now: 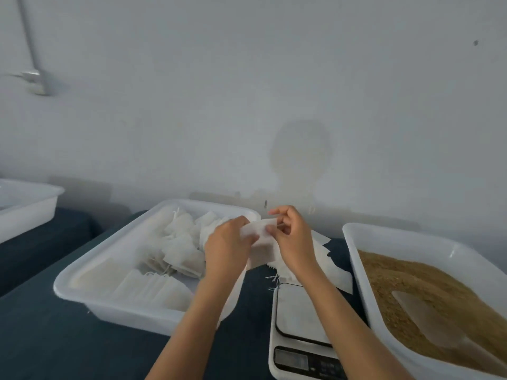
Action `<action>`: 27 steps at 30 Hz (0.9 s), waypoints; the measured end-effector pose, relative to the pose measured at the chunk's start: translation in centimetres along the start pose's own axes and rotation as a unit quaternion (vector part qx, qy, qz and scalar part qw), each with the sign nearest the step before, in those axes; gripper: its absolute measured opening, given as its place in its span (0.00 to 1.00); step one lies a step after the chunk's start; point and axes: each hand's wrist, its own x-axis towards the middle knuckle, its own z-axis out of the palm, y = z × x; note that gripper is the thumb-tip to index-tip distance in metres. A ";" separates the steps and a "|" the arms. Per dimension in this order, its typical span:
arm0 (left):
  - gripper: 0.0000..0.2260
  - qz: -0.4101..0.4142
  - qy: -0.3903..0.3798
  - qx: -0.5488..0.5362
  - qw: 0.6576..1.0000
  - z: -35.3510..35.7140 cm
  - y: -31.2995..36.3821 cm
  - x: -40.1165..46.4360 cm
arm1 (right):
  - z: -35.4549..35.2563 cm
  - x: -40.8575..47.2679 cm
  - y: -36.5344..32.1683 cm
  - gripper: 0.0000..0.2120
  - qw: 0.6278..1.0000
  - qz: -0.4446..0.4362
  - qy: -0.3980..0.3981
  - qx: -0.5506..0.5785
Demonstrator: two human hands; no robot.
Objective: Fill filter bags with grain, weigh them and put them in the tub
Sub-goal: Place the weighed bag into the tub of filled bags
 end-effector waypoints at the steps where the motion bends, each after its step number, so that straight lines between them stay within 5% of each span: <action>1: 0.04 -0.009 -0.006 -0.004 1.000 -1.2 -0.6 0.1 | 0.9 0.2 -0.6 0.15 1.000 -0.006 -0.014 0.010; 5: 0.11 -0.061 -0.065 0.007 0.996 -5.1 -3.7 0.0 | 4.8 0.0 -1.6 0.15 0.996 -0.001 -0.091 0.019; 9: 0.04 -0.123 -0.139 0.029 0.982 -6.4 -7.0 -0.8 | 8.7 -1.1 -1.0 0.11 0.985 0.017 -0.164 -0.055; 11: 0.12 -0.153 -0.200 0.056 0.966 -5.9 -8.7 -1.0 | 10.0 -1.6 -0.4 0.09 0.973 0.024 -0.198 -0.112; 18: 0.14 -0.151 -0.323 0.241 0.903 -4.4 -12.3 -1.0 | 11.8 -3.7 1.0 0.16 0.879 -0.033 -0.338 -0.336; 20: 0.15 -0.144 -0.343 0.286 0.883 -4.5 -12.9 -0.8 | 12.0 -3.9 0.9 0.16 0.869 -0.063 -0.333 -0.360; 24: 0.24 -0.139 -0.348 0.349 0.859 -4.6 -13.2 -0.7 | 10.7 -3.5 0.7 0.12 0.921 -0.083 -0.245 -0.290; 27: 0.24 -0.134 -0.233 0.361 0.893 -4.6 -11.3 -0.8 | 8.0 -1.8 1.3 0.09 0.955 -0.046 -0.153 -0.249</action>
